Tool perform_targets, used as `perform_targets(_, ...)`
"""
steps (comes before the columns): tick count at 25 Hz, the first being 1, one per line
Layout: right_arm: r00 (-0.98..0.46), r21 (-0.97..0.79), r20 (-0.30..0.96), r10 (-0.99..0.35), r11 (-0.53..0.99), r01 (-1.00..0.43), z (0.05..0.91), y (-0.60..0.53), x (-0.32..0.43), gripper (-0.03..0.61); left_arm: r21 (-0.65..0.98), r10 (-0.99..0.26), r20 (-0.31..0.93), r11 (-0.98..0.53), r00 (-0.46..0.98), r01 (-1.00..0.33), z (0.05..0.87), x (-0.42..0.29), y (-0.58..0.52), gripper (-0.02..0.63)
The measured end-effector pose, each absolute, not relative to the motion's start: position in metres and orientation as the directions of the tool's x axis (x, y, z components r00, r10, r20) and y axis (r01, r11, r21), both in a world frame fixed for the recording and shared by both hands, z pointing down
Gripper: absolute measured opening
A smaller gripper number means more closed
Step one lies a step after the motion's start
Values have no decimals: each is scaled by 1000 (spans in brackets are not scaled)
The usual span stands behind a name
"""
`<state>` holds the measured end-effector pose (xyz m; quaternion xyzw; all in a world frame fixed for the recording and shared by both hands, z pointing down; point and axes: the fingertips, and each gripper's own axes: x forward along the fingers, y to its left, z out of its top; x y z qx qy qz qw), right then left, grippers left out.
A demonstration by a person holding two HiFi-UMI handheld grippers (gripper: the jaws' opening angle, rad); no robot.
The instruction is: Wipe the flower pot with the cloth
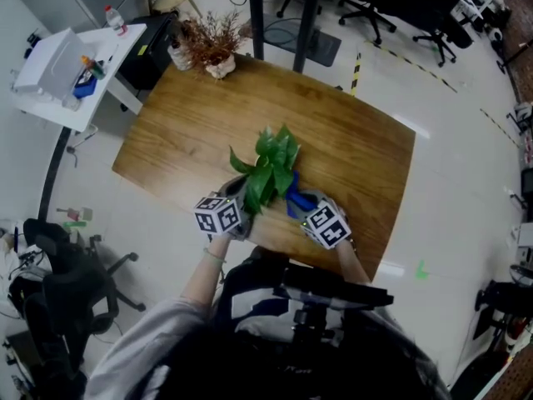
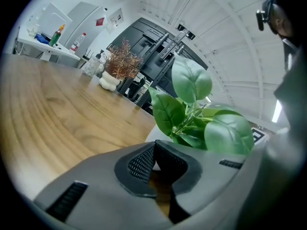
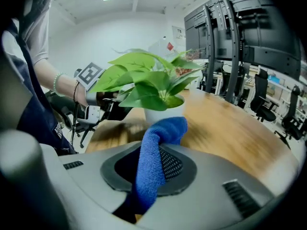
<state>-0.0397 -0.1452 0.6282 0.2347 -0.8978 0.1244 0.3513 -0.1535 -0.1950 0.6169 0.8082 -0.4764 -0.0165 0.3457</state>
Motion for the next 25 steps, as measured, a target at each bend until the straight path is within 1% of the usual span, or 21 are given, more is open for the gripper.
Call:
perform_targets(4, -607, -12, 684, -405, 825, -564, 616, -179, -13, 71, 600, -778, 297, -299, 554, -742, 618, -146, -179, 6)
perform_targets(7, -604, 45, 675, -423, 841, -539, 603, -206, -10, 71, 617, -763, 306, -296, 569, -729, 624, -137, -168, 6)
perform_targets(11, -626, 113, 686, -371, 904, -412, 594, -229, -24, 72, 622, -740, 303, -323, 600, -713, 623, -126, -162, 6)
perform_targets(13, -645, 109, 696, -317, 933, -342, 594, -232, -34, 71, 623, -738, 294, -333, 607, -707, 620, -125, -164, 6)
perform_targets(15, -658, 85, 702, -273, 949, -303, 596, -231, -42, 71, 624, -741, 288, -335, 607, -706, 616, -128, -168, 6)
perform_targets(21, -676, 25, 693, -251, 945, -325, 603, -214, -53, 71, 610, -757, 275, -340, 593, -716, 613, -150, -185, 6)
perform_targets(25, -680, -15, 695, -235, 940, -340, 614, -198, -57, 71, 610, -780, 273, -312, 563, -728, 616, -167, -198, 6)
